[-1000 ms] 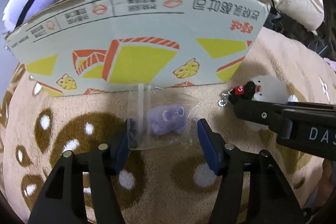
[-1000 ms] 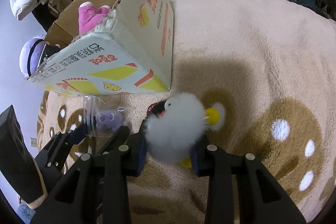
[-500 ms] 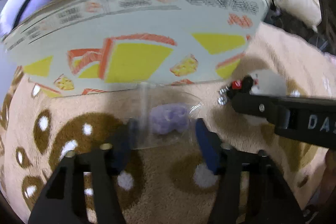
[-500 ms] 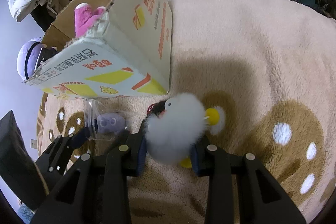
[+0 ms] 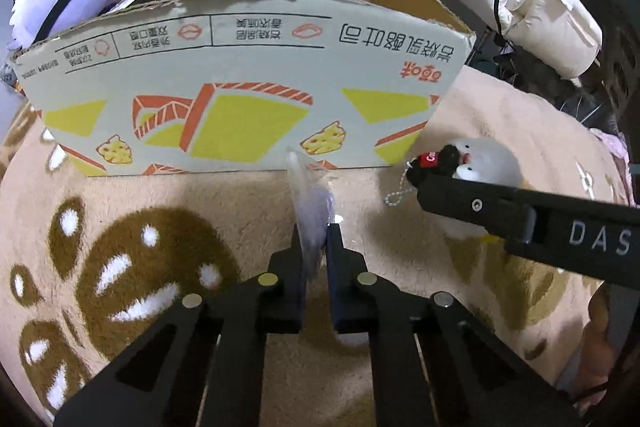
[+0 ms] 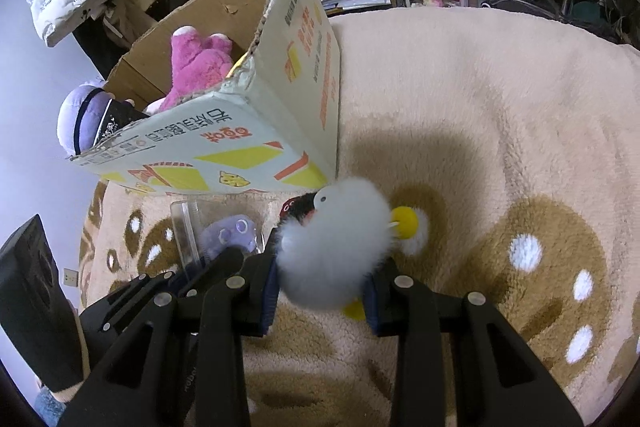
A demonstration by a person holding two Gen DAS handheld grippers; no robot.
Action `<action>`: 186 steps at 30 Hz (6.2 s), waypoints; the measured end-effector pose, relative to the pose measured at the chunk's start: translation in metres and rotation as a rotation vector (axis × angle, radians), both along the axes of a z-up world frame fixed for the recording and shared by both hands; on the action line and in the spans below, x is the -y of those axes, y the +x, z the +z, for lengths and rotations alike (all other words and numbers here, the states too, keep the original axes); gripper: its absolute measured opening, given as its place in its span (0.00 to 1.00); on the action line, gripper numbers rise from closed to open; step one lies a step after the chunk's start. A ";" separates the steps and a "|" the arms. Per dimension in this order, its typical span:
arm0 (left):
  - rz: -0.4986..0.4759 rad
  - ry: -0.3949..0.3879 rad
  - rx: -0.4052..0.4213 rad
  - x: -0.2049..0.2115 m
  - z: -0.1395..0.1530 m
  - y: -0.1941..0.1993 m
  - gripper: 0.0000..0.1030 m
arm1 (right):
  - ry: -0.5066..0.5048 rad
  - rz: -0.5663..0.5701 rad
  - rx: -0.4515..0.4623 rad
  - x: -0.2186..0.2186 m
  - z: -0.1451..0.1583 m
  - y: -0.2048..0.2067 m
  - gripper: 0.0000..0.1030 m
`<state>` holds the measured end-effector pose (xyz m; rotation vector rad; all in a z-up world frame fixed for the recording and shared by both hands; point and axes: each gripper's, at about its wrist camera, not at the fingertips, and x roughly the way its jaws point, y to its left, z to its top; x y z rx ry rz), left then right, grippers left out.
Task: Organize soft objects
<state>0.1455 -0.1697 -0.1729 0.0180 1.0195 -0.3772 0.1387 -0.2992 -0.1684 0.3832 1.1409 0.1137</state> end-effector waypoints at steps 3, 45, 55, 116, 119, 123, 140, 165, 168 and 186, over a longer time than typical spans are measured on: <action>0.011 -0.001 0.000 -0.004 0.003 -0.004 0.08 | 0.000 0.003 0.017 -0.001 0.003 -0.004 0.35; 0.103 0.079 0.646 -0.044 0.170 -0.022 0.08 | -0.114 0.091 0.636 -0.023 0.143 -0.013 0.35; 0.098 0.044 0.587 -0.040 0.144 0.014 0.09 | -0.069 0.113 0.606 -0.025 0.119 0.016 0.35; 0.221 0.100 0.581 -0.118 0.181 -0.106 0.92 | -0.147 -0.009 0.685 -0.015 0.158 -0.100 1.00; 0.240 0.095 0.583 -0.127 0.183 -0.114 0.93 | -0.156 -0.022 0.687 -0.015 0.159 -0.109 1.00; 0.260 0.076 0.575 -0.138 0.185 -0.122 0.93 | -0.170 -0.030 0.699 -0.014 0.162 -0.121 1.00; 0.250 0.084 0.579 -0.134 0.180 -0.129 0.93 | -0.219 -0.021 0.714 -0.023 0.163 -0.143 1.00; 0.314 0.126 0.572 -0.135 0.169 -0.114 0.93 | -0.252 0.006 0.659 -0.016 0.148 -0.110 1.00; 0.314 0.124 0.569 -0.136 0.169 -0.114 0.93 | -0.250 0.005 0.659 -0.016 0.148 -0.111 1.00; 0.326 0.131 0.571 -0.136 0.169 -0.118 0.93 | -0.250 0.010 0.659 -0.013 0.148 -0.111 1.00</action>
